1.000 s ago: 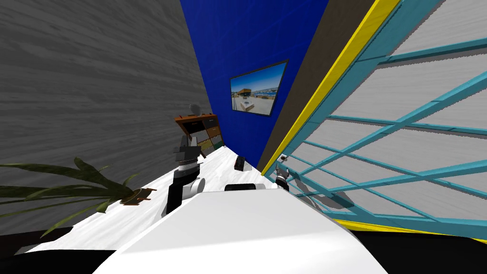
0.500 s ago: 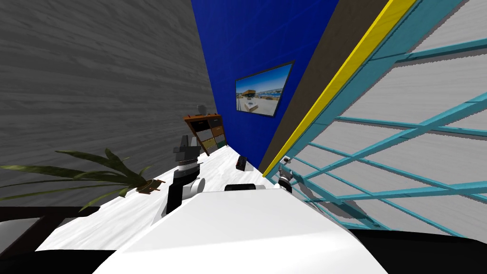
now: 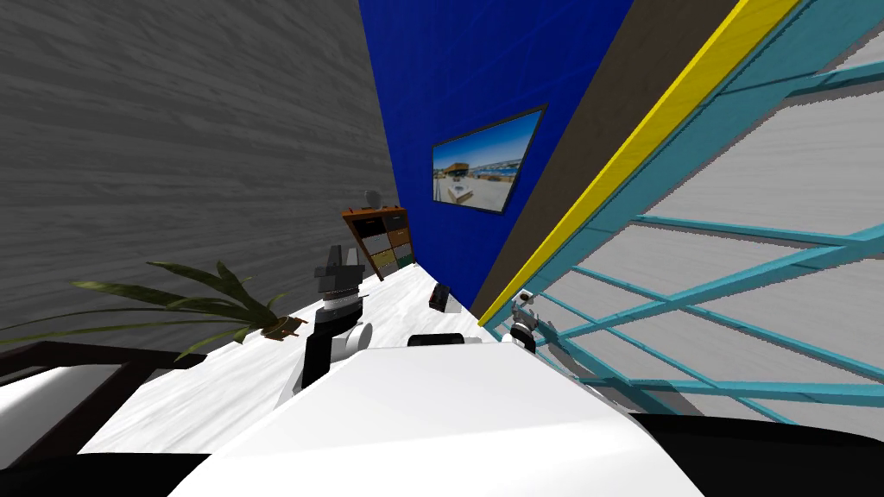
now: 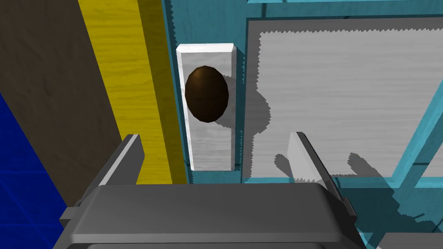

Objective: Pull the door open

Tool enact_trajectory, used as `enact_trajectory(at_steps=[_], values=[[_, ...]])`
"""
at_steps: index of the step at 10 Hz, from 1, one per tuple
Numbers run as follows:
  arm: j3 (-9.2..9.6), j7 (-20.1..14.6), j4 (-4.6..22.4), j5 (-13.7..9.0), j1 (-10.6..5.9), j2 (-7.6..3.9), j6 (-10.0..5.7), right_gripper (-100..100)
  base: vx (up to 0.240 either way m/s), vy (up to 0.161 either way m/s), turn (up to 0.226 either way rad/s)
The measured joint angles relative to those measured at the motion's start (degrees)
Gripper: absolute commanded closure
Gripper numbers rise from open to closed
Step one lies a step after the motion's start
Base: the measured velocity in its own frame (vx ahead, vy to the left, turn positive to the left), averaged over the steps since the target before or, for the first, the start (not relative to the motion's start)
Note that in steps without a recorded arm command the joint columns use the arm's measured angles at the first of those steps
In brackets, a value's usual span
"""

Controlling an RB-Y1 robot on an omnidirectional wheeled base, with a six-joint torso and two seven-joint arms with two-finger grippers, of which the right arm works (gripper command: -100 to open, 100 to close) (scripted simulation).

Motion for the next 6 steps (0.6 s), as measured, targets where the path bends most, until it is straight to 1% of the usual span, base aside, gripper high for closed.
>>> enact_trajectory(at_steps=[1,3,4,5,6], values=[[-0.33,-0.6,0.9,-0.2,-0.23,-0.21,-0.24,-100,0.122,-0.134,0.066],[-0.91,-0.6,1.0,-0.6,-0.31,-0.54,-0.01,-100,0.136,-0.121,0.044],[-1.04,-0.7,1.3,-0.7,-0.36,-0.65,-0.04,-100,0.054,-0.031,-0.015],[-0.9,-0.8,1.4,-0.6,-0.13,-0.38,-0.22,100,-0.023,0.022,0.017],[-0.93,-0.8,1.3,-0.6,-0.27,-0.48,-0.12,100,-0.024,0.014,-0.005]])
